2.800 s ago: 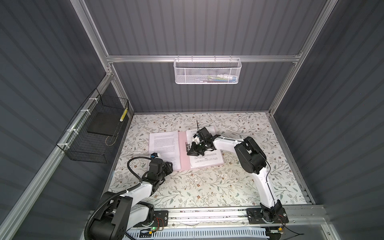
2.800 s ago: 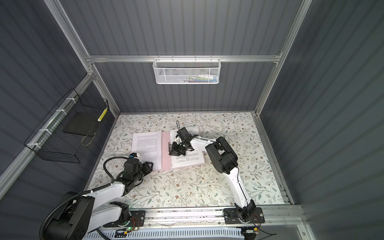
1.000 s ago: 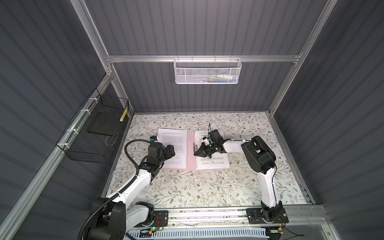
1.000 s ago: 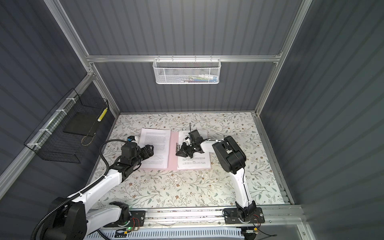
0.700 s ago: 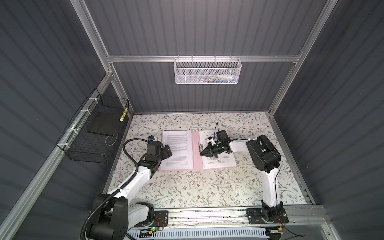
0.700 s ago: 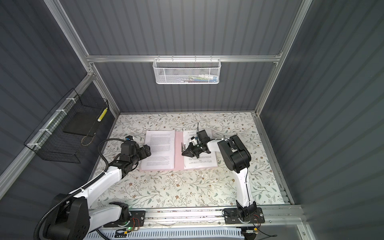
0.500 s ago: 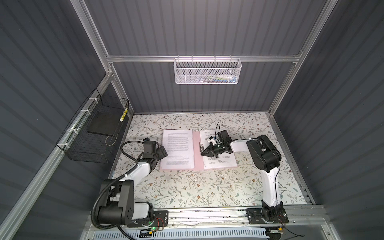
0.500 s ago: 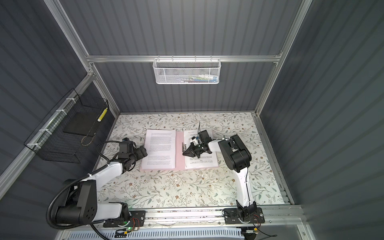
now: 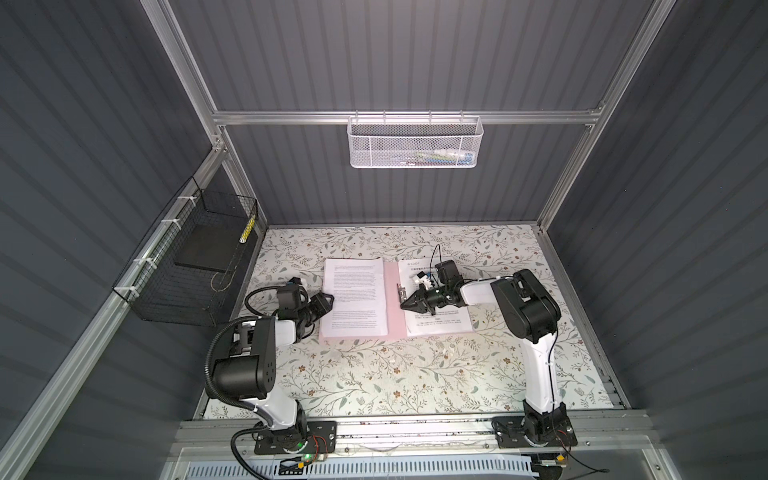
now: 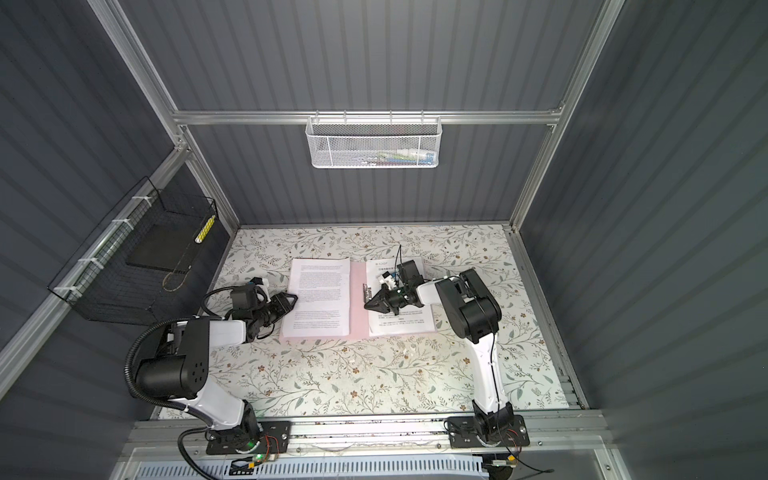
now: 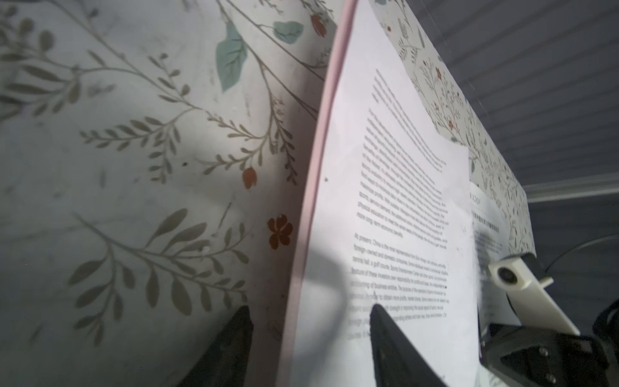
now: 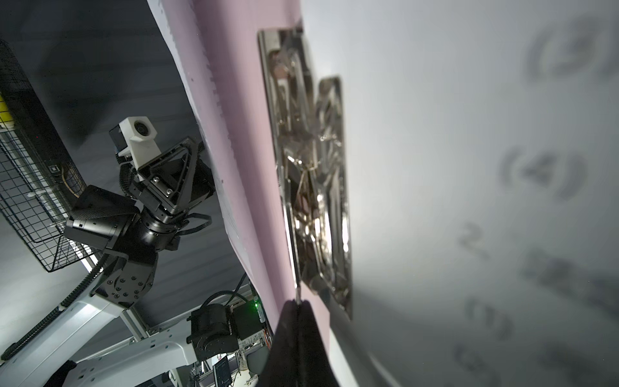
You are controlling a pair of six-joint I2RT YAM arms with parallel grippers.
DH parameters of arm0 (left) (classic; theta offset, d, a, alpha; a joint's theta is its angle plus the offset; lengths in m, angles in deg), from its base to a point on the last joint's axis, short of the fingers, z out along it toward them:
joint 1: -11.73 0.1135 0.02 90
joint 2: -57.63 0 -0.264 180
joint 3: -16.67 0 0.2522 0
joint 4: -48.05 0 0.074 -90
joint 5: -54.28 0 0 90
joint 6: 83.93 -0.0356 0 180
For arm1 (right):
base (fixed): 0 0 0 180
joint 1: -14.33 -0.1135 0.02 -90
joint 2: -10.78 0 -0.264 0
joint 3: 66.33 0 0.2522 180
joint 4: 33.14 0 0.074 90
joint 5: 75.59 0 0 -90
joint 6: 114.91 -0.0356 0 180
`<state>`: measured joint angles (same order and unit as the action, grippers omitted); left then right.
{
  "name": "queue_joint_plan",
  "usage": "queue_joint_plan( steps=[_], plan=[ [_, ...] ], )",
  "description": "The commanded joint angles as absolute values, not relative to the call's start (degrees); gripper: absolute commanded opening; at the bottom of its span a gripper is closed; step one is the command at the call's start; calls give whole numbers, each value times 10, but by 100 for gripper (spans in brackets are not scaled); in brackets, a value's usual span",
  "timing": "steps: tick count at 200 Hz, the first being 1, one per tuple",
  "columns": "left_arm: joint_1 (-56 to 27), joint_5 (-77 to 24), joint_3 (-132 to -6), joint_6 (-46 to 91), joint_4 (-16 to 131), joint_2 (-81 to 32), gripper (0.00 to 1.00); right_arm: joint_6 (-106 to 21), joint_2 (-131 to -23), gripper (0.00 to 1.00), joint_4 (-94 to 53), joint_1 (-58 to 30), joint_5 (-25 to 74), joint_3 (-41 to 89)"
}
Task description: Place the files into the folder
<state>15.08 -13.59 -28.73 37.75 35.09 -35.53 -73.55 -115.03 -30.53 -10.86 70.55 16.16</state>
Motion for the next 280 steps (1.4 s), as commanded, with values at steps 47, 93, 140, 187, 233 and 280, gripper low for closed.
queue_joint_plan(
  steps=[47,93,140,187,233,280],
  plan=[
    [157,-73,-294,386,353,-307,37,-751,-1181,2,-263,-108,684,147],
    [157,-35,-317,407,374,-294,6,-752,-1177,2,-263,-108,680,152],
    [157,-52,-343,390,463,-225,0,-748,-1168,3,-260,-108,674,147],
    [154,-89,-402,356,578,-184,0,-783,-1140,27,-305,-108,703,139],
    [138,-104,-450,323,645,-181,0,-848,-1090,36,-377,-110,737,119],
    [76,-164,-531,273,751,-181,0,-802,-1014,37,-305,-88,677,91]
  ],
)
